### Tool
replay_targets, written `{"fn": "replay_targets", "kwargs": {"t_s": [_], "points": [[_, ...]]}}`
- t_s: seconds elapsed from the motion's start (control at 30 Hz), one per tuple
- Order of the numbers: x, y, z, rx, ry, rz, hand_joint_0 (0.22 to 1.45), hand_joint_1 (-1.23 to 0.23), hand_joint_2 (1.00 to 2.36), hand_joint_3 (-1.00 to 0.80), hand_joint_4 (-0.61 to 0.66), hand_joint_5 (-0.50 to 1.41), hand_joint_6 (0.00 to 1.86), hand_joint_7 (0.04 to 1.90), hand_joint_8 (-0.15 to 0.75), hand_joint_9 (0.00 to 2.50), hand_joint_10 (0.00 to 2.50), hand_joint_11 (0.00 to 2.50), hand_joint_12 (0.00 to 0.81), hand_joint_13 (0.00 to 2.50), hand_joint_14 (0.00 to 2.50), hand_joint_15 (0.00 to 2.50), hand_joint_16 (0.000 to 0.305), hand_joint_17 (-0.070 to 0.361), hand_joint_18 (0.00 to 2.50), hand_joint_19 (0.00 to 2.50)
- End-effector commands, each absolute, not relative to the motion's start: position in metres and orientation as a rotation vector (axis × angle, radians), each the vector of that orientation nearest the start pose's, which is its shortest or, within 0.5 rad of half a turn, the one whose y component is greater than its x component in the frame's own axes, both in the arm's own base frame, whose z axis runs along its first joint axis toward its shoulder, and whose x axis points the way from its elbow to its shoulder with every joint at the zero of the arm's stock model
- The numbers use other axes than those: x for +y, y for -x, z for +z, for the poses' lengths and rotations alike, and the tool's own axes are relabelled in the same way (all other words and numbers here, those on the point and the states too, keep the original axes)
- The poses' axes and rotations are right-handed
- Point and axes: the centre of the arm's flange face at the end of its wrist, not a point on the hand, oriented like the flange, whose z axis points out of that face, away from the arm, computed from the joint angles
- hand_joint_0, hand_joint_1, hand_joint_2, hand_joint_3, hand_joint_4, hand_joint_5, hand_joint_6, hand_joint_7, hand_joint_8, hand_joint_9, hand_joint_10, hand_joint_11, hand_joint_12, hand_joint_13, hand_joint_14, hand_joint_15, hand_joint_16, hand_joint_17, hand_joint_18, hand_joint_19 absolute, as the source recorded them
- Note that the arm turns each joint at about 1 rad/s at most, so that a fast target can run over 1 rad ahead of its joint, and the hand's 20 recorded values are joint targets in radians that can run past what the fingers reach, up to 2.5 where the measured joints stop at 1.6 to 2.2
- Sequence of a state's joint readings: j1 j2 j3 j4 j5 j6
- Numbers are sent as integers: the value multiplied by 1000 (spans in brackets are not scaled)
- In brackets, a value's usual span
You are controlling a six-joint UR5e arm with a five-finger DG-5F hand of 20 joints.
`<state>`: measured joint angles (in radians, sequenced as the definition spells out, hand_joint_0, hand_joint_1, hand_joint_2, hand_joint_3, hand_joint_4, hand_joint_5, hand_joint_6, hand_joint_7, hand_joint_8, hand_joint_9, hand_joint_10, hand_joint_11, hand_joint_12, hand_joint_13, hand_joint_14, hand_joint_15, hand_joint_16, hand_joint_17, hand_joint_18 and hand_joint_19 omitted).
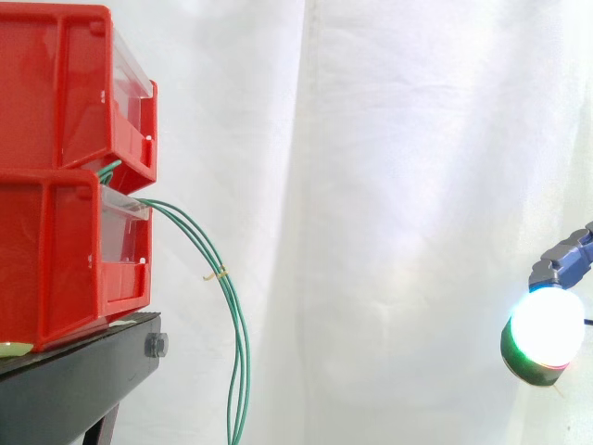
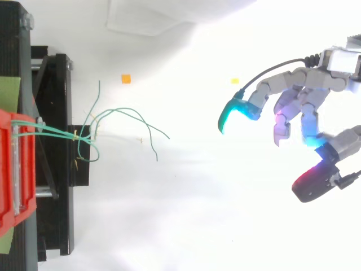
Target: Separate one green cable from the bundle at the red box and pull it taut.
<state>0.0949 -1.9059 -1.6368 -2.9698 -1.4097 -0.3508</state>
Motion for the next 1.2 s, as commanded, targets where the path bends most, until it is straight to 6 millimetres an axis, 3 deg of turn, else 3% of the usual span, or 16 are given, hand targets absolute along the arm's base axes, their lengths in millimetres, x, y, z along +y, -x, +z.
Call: {"fn": "replay_targets", "kwargs": {"t_s": [0.0, 0.13, 0.27, 0.4, 0.53, 0.6, 0.63, 0.7, 0.77, 0.8, 0.83, 0.9, 0.93, 1.07, 1.13, 1.17], "points": [[-94, -586, 291, 1515, -1095, 785, 575, -757, 1000, -500, 157, -170, 502, 686, 206, 1142, 15, 840, 357, 903, 19, 590, 40, 89, 527, 675], [-94, -586, 291, 1515, -1095, 785, 576, -743, 1000, -500, 149, -183, 501, 652, 215, 856, 9, 345, 354, 833, 16, 439, 38, 86, 526, 647], [-95, -585, 292, 1513, -1096, 784, 576, -748, 1000, -500, 169, -169, 502, 707, 214, 1284, 17, 1083, 332, 964, 20, 609, 40, 91, 608, 690], [-94, -585, 292, 1514, -1095, 785, 578, -745, 1000, -500, 155, -186, 501, 649, 225, 875, 7, 248, 389, 920, 11, 366, 38, 86, 523, 619], [-94, -586, 291, 1515, -1095, 785, 574, -746, 1000, -500, 167, -169, 502, 719, 241, 1244, 1, 1378, 338, 974, 21, 713, 39, 88, 576, 693], [-94, -585, 290, 1515, -1097, 785, 573, -745, 1000, -500, 157, -176, 502, 715, 238, 1193, 246, 1440, 337, 969, 22, 777, 40, 89, 584, 704], [-95, -585, 291, 1513, -1098, 785, 569, -749, 1000, -500, 132, -189, 501, 662, 221, 894, 14, 594, 374, 789, 14, 426, 39, 89, 555, 636], [-94, -586, 291, 1514, -1097, 786, 568, -751, 1000, -500, 132, -190, 501, 639, 206, 768, 9, 220, 386, 768, 10, 279, 39, 88, 538, 602], [-94, -586, 291, 1514, -1097, 786, 570, -752, 1000, -500, 167, -164, 502, 706, 215, 1266, 5, 1306, 371, 975, 17, 544, 39, 87, 579, 667], [-94, -586, 291, 1515, -1095, 785, 570, -752, 1000, -500, 161, -164, 502, 720, 230, 1248, 136, 1374, 348, 964, 22, 654, 39, 88, 580, 685], [-94, -586, 291, 1515, -1095, 785, 570, -752, 1000, -500, 158, -167, 502, 737, 236, 1165, 475, 1404, 340, 947, 24, 759, 39, 89, 581, 694], [-94, -586, 291, 1515, -1095, 785, 570, -754, 1000, -500, 156, -174, 502, 712, 244, 1110, 10, 1259, 366, 885, 19, 606, 40, 89, 575, 664], [-95, -585, 291, 1514, -1097, 783, 569, -754, 1000, -500, 142, -187, 501, 659, 227, 774, 8, 276, 417, 798, 9, 278, 39, 88, 514, 600], [-94, -585, 292, 1514, -1095, 785, 571, -751, 1000, -500, 162, -167, 502, 732, 241, 1119, 330, 1300, 354, 944, 21, 723, 40, 90, 532, 687], [-94, -586, 291, 1515, -1095, 785, 570, -754, 1000, -500, 153, -172, 502, 718, 239, 1046, 10, 1248, 353, 907, 19, 714, 40, 90, 538, 681], [-94, -585, 292, 1514, -1095, 785, 572, -753, 1000, -500, 150, -176, 502, 704, 237, 911, 17, 822, 374, 838, 17, 566, 40, 90, 524, 657]]}}
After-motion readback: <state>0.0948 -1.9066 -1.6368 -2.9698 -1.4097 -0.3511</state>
